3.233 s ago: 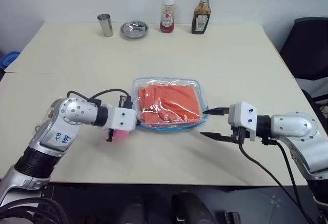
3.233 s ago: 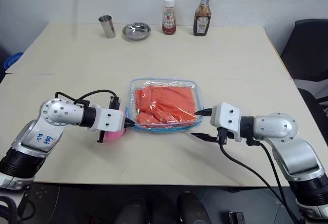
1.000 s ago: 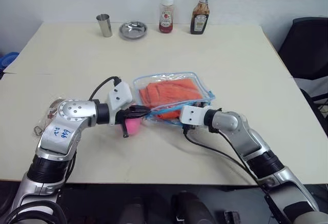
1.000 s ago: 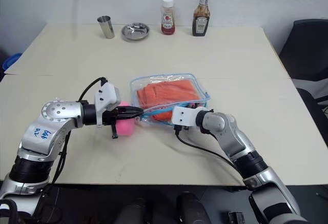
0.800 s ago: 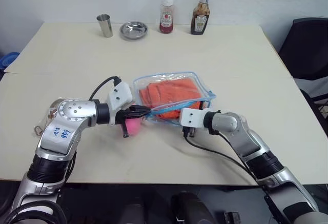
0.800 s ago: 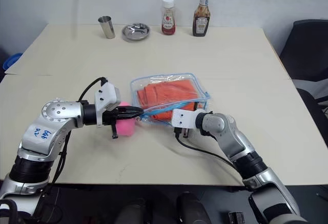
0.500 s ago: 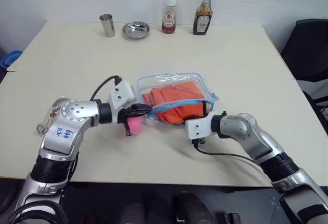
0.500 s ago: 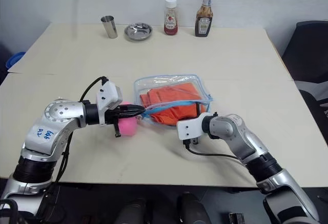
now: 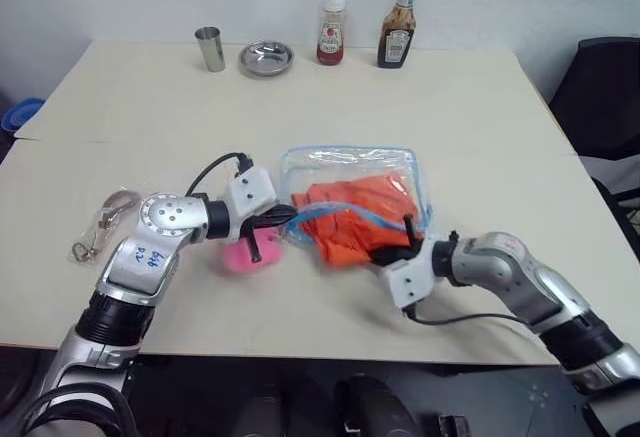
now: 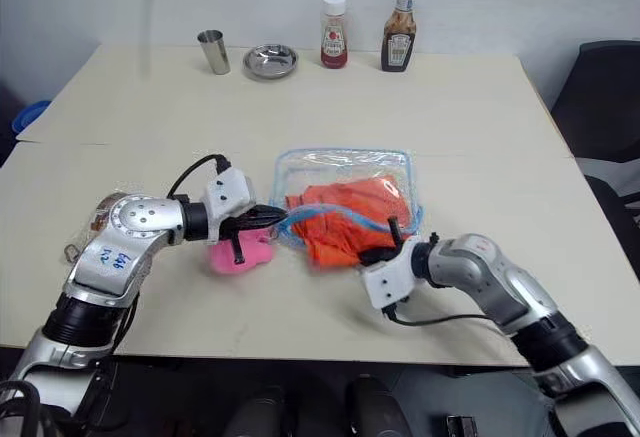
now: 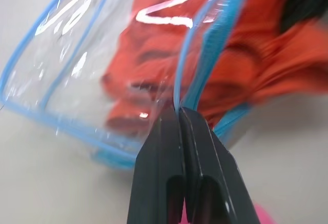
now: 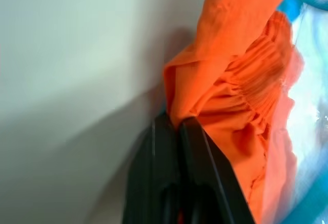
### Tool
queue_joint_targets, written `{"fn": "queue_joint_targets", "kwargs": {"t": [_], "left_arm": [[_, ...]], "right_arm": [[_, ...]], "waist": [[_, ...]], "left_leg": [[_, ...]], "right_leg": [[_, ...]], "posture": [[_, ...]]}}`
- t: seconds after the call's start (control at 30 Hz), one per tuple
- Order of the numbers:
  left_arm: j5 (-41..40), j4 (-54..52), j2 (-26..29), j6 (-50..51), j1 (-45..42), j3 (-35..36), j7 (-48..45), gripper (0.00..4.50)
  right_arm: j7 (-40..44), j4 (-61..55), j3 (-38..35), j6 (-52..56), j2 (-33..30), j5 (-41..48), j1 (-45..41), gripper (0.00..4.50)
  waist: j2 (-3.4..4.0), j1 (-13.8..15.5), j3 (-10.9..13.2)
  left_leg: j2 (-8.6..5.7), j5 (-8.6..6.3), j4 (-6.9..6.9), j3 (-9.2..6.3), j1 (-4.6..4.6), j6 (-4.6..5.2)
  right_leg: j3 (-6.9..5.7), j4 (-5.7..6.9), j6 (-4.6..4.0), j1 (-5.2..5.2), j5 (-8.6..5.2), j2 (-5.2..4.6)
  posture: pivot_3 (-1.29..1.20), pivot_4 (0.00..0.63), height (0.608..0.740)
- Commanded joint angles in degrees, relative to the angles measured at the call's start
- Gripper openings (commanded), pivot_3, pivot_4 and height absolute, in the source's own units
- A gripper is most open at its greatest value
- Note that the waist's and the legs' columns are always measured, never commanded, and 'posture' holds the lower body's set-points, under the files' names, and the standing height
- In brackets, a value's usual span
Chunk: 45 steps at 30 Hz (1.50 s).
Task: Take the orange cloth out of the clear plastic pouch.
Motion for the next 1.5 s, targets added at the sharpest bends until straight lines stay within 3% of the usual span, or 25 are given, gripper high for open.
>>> {"fn": "queue_joint_targets", "kwargs": {"t": [0.03, 0.27, 0.57, 0.8, 1.03, 1.2, 1.5], "left_arm": [[3.25, 3.29, -0.31, -2.57, -1.96, 0.40, 2.78, 0.00], [5.79, 7.62, -0.90, -4.14, -3.64, 1.34, 5.21, 0.00], [6.34, 9.70, 3.10, -5.08, -3.91, 2.91, 4.07, 0.00], [3.24, 6.57, 6.32, -5.10, -1.51, 4.31, 0.81, 0.00], [-3.06, -7.21, 8.41, -2.68, 5.76, 3.10, -9.44, 0.00], [-3.84, -11.77, 9.32, -0.90, 8.11, 2.49, -11.59, 0.00], [-5.60, -12.31, 9.93, -2.44, 9.54, 3.53, -15.37, 0.00]], "right_arm": [[4.07, -3.62, -2.63, -9.21, -6.99, 6.61, 2.88, 0.01], [5.09, 1.68, -7.63, -13.33, -16.60, 8.13, 10.99, 0.01], [0.85, 16.11, -13.47, -13.66, -20.30, 4.87, 15.46, 0.01], [-2.45, 27.55, -17.59, -13.52, -22.23, 7.58, 16.31, 0.01], [-4.53, 16.71, -25.68, 22.93, -7.98, 26.69, 14.58, 0.01], [-13.34, 4.63, -31.47, 48.46, 0.77, 34.99, 12.90, 0.01], [-25.15, 0.24, -36.80, 59.40, 5.68, 30.73, 14.81, 0.01]], "waist": [[0.00, 0.04, 0.00], [0.00, 0.01, 0.00], [0.00, 0.01, 0.00], [0.00, 0.00, 0.00], [0.07, -0.51, 0.02], [0.24, -0.08, 0.01], [0.24, 0.18, 0.01]], "left_leg": [[0.00, 0.00, 0.00, 0.00, 0.00, 0.00], [0.01, -0.01, 0.00, 0.00, 0.03, 0.01], [0.02, 0.00, 0.06, 0.01, 0.09, 0.01], [0.02, -0.01, 0.08, 0.02, 0.10, 0.01], [0.08, 0.00, 0.05, 0.02, 0.16, -0.01], [0.07, 0.01, 0.02, 0.01, 0.12, -0.02], [0.01, -0.02, -0.02, -0.05, 0.03, 0.04]], "right_leg": [[0.00, 0.00, 0.00, 0.00, 0.00, 0.00], [0.00, 0.00, 0.00, 0.04, 0.00, 0.01], [0.01, 0.02, 0.00, 0.10, 0.00, 0.01], [0.01, 0.00, 0.00, 0.12, 0.00, -0.01], [0.02, 0.06, 0.00, 0.18, 0.00, 0.03], [0.02, 0.08, 0.00, 0.16, 0.00, 0.03], [0.03, -0.07, 0.00, 0.16, 0.00, 0.01]], "posture": [[0.00, 0.150, 0.740], [0.00, 0.150, 0.740], [0.00, 0.150, 0.740], [0.00, 0.150, 0.740], [0.00, 0.150, 0.740], [0.00, 0.150, 0.740], [0.00, 0.150, 0.740]]}}
